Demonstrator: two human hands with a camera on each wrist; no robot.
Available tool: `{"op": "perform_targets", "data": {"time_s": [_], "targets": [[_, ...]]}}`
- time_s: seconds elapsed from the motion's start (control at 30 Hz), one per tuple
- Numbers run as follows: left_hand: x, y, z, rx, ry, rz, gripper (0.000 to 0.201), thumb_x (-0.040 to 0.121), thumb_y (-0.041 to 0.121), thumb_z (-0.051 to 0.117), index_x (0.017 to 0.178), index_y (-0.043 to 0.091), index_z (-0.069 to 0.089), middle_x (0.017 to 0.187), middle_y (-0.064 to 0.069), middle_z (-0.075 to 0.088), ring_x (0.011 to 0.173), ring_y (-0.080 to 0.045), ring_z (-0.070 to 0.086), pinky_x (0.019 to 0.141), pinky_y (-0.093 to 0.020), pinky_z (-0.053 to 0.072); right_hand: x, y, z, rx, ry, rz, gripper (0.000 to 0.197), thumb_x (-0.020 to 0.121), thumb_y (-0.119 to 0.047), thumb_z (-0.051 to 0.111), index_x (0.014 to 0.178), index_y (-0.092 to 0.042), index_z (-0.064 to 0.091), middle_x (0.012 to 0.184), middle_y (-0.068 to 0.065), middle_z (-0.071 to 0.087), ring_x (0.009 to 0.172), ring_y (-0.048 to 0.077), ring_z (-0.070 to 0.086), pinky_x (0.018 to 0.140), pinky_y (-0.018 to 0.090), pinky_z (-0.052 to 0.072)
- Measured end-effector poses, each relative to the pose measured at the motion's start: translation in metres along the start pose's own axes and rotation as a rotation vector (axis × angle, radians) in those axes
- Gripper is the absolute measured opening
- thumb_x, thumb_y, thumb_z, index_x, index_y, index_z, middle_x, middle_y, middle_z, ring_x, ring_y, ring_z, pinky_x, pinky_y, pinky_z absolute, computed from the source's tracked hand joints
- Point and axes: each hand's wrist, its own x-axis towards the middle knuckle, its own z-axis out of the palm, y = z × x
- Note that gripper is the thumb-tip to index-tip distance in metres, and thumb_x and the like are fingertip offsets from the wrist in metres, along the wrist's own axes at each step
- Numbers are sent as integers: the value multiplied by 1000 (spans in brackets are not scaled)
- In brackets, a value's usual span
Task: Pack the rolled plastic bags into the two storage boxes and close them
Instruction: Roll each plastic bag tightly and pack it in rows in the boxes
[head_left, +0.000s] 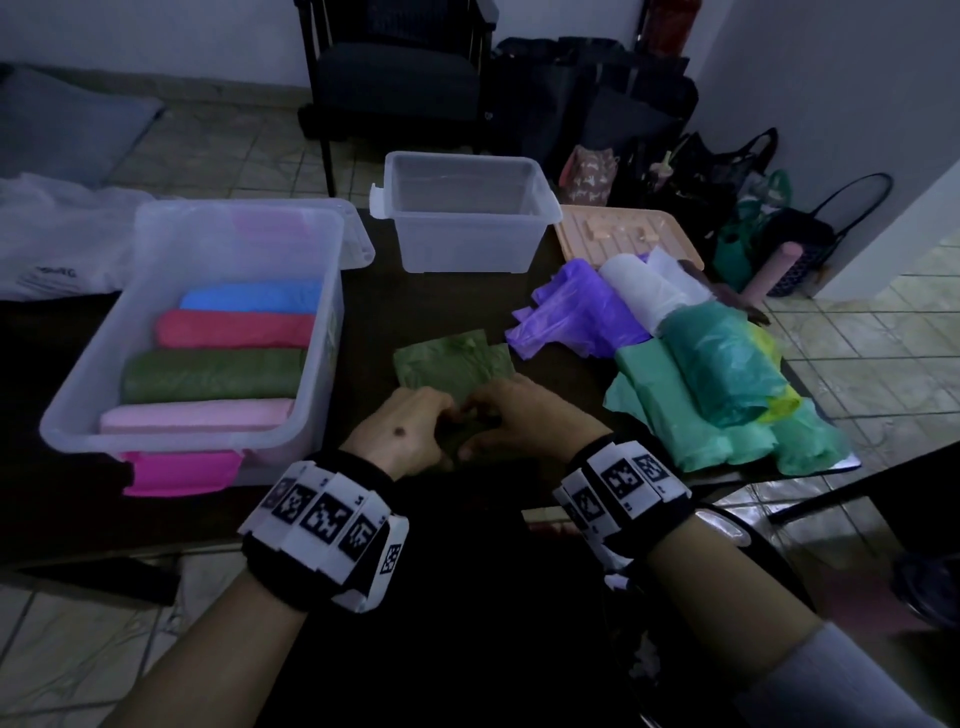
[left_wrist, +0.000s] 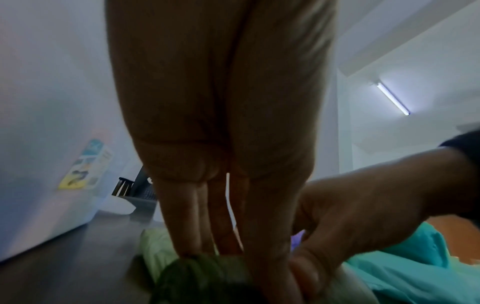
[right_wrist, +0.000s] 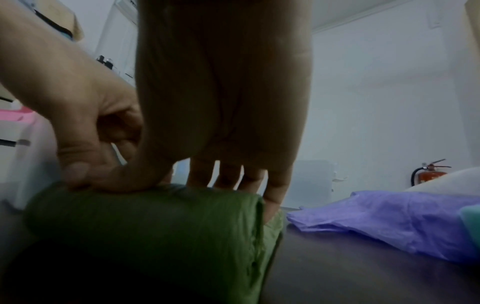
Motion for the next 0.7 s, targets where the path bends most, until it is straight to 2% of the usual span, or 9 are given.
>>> {"op": "perform_targets", "data": {"time_s": [0.1,0.17,0.23,0.3,0.4,0.57,0.63,0.7], "targets": [[2,-1,-1,21,-39,13,54,70,17,81,119,14,58,115,-6,60,109,-21,57,82,-25,46,-4,-4,3,7,70,-27,50,79,-39,71,121,-17,55,121,5,53,111,21,52,91,32,43],[5,-2,0,27,-13,14,57,68,17,82,120,15,58,118,-7,60,111,-22,56,86,-28,47,-9,-6,9,-88,86,-30,52,81,-43,67,122,-14,53,122,7,51,114,24,51,94,36,42],[9,-4,1,44,2,3,62,70,19,82,125,19,55,124,-6,56,114,-21,54,94,-31,47,-17,-6,18,-216,104,-49,64,77,-48,69,126,-13,49,124,7,49,116,24,48,94,36,39],[12,-4,-1,61,-20,-10,63,71,20,81,128,22,53,129,-4,52,117,-20,52,97,-31,45,-23,-6,28,-252,111,-51,68,77,-41,71,133,-12,43,128,7,43,118,24,44,95,34,36],[12,-1,-3,83,-85,4,59,76,20,76,130,22,52,132,-1,51,119,-18,51,95,-26,43,-26,-3,33,-157,114,-40,58,83,-29,66,134,-12,44,127,9,41,119,26,44,95,36,38],[12,-8,-4,43,-220,35,49,85,25,66,132,28,51,131,1,54,114,-16,54,97,-29,45,-22,5,17,1,-52,-28,58,82,-29,69,135,-17,47,126,9,50,118,25,49,98,29,37],[10,-10,-4,24,-152,40,53,85,24,66,135,26,48,136,0,50,121,-17,50,102,-28,41,-17,9,10,59,-63,2,64,81,-30,71,137,-18,43,128,8,54,118,23,51,95,25,37],[7,-11,-4,-1,7,59,53,83,22,70,132,22,52,134,0,53,122,-15,50,102,-24,38,-13,12,3,132,-65,47,72,77,-31,75,137,-19,37,123,8,56,113,22,53,92,26,39]]}}
